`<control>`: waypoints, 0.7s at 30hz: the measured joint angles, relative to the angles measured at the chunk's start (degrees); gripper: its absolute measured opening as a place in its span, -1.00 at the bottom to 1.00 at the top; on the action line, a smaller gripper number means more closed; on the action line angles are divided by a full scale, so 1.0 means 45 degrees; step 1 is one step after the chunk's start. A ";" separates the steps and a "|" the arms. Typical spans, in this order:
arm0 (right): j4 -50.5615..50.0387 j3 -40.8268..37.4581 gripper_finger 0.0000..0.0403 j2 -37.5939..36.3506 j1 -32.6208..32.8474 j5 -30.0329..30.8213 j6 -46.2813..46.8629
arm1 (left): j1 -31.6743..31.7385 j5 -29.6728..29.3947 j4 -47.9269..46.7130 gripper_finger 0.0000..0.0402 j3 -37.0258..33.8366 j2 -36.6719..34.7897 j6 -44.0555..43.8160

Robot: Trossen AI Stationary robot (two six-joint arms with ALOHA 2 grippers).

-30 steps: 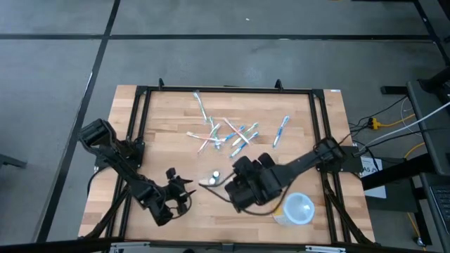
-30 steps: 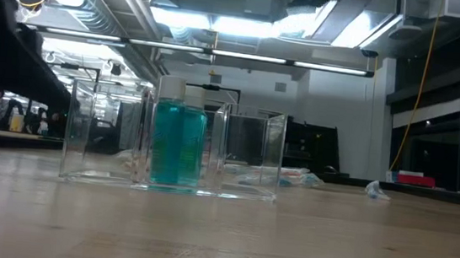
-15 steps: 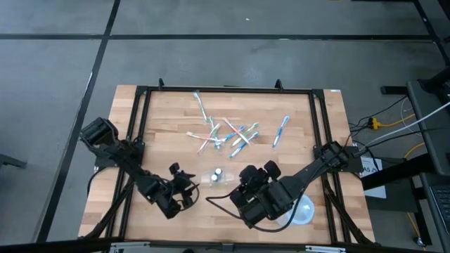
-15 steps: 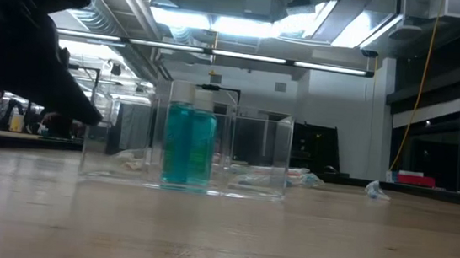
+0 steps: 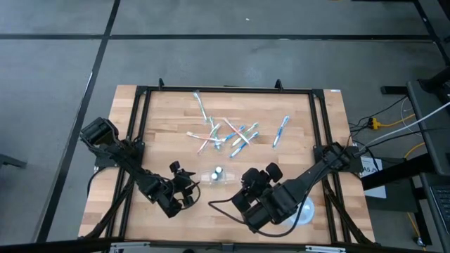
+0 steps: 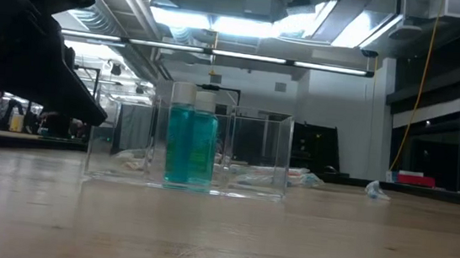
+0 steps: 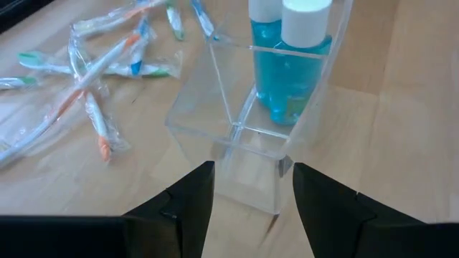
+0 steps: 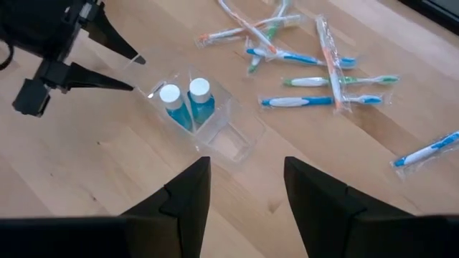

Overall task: Pick & Place toothbrushing station
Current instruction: Adjust the transparent organizer, then put the blue toothbrush into the transparent organizer

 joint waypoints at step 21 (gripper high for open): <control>0.0002 0.0000 -0.10 -0.0462 0.0884 0.0438 0.0319 | -0.1259 0.1005 -0.0185 -0.08 0.0029 0.0000 -0.1106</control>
